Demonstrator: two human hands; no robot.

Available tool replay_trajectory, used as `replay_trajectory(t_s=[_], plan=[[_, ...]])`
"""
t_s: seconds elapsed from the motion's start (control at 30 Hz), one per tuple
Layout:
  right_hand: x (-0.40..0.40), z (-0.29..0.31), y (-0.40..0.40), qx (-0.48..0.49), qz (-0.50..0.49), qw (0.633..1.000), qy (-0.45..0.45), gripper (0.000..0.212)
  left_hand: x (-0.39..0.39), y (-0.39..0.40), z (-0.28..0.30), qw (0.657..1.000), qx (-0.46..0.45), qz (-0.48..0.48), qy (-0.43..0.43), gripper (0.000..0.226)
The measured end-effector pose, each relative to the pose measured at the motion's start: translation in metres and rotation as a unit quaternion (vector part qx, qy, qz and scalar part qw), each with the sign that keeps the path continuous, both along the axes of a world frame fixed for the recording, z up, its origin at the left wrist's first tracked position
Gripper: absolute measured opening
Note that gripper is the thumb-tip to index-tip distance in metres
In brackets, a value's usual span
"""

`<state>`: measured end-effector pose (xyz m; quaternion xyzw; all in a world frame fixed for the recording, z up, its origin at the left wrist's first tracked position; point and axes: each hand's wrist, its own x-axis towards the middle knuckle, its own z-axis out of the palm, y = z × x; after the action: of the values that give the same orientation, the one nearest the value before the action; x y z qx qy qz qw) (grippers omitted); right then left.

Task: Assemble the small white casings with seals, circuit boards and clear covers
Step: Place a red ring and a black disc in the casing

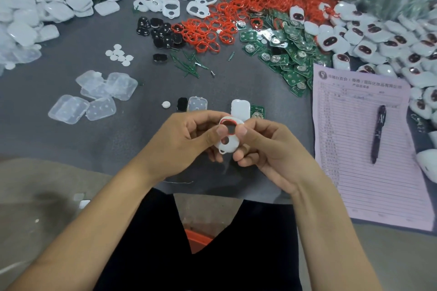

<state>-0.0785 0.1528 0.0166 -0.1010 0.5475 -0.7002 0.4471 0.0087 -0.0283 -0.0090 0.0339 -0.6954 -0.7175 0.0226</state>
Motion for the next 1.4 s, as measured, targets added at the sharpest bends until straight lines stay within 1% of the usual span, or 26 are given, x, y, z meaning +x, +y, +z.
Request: replay_trajectory(t_s=[0.13, 0.3, 0.43, 0.5, 0.6, 0.7, 0.87, 0.93, 1.1, 1.2, 1.4], plan=[[0.005, 0.0, -0.001, 0.002, -0.027, 0.999, 0.024, 0.013, 0.0, 0.001, 0.001, 1.0, -0.012, 0.003, -0.001, 0.02], [0.012, -0.001, -0.007, 0.039, -0.084, 0.993, 0.066, 0.017, 0.001, 0.003, 0.0, 1.0, -0.011, 0.007, -0.005, 0.019], [0.014, -0.001, -0.01, 0.068, -0.108, 0.989, 0.072, 0.018, 0.003, 0.005, -0.002, 1.0, -0.004, 0.017, -0.007, 0.021], [0.013, -0.001, -0.01, 0.07, -0.107, 0.989, 0.071, 0.022, 0.003, 0.005, -0.003, 1.0, -0.008, 0.022, -0.003, 0.022], [0.012, 0.002, -0.011, 0.064, -0.084, 0.992, 0.071, 0.014, 0.002, 0.005, -0.002, 0.999, -0.022, 0.042, 0.007, 0.022], [0.01, 0.002, -0.011, 0.061, -0.062, 0.994, 0.071, 0.013, 0.003, 0.007, -0.002, 0.996, -0.059, 0.061, 0.024, 0.027], [0.009, 0.003, -0.009, 0.027, -0.046, 0.998, 0.042, 0.025, 0.004, 0.008, -0.002, 0.992, -0.104, 0.067, 0.024, 0.023], [0.009, 0.002, -0.01, 0.026, -0.049, 0.998, 0.043, 0.029, 0.004, 0.008, -0.001, 0.991, -0.114, 0.063, 0.027, 0.023], [0.009, -0.001, -0.011, 0.031, -0.067, 0.996, 0.048, 0.024, 0.005, 0.01, 0.001, 0.993, -0.098, 0.057, 0.029, 0.016], [0.009, -0.002, -0.012, 0.027, -0.066, 0.996, 0.047, 0.021, 0.004, 0.01, 0.001, 0.992, -0.11, 0.057, 0.032, 0.01], [0.013, -0.004, -0.018, 0.044, -0.111, 0.989, 0.084, 0.025, 0.005, 0.007, -0.001, 0.988, -0.135, 0.065, 0.025, 0.015]])
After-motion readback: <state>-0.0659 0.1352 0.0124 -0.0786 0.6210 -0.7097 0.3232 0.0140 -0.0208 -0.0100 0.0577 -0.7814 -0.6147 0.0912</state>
